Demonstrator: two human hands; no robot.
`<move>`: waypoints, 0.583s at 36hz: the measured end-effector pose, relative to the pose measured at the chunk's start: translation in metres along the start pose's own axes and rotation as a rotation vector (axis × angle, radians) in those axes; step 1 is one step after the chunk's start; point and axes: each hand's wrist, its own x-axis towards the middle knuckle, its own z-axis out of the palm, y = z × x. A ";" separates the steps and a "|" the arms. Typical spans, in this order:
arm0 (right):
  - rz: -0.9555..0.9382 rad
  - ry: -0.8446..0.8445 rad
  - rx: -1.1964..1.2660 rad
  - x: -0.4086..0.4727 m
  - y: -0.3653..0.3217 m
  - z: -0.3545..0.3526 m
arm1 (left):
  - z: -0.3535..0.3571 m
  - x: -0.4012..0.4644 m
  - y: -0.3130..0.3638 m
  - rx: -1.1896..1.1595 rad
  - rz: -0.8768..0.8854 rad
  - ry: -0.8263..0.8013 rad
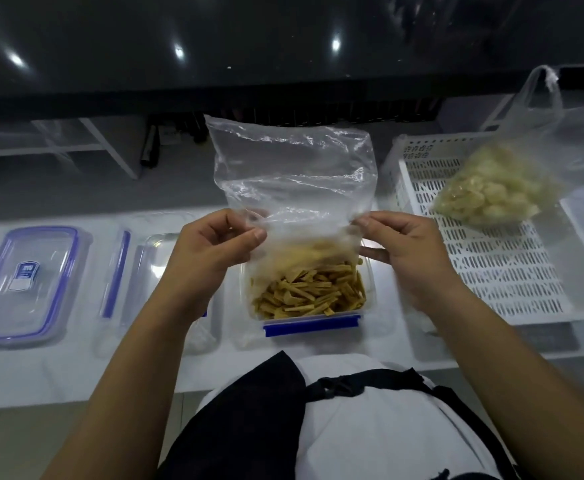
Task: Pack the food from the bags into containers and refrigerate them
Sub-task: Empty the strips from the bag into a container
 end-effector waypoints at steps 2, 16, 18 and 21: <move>0.013 -0.001 0.011 -0.001 0.000 0.000 | 0.000 -0.001 0.002 -0.018 -0.009 0.004; 0.009 -0.017 0.083 -0.002 -0.011 0.003 | 0.003 0.000 0.010 -0.172 0.006 -0.007; 0.003 -0.019 0.087 -0.001 -0.013 0.004 | 0.003 0.000 0.012 -0.177 0.009 -0.002; -0.001 -0.031 0.079 -0.001 -0.015 0.005 | 0.002 0.001 0.014 -0.176 0.017 0.007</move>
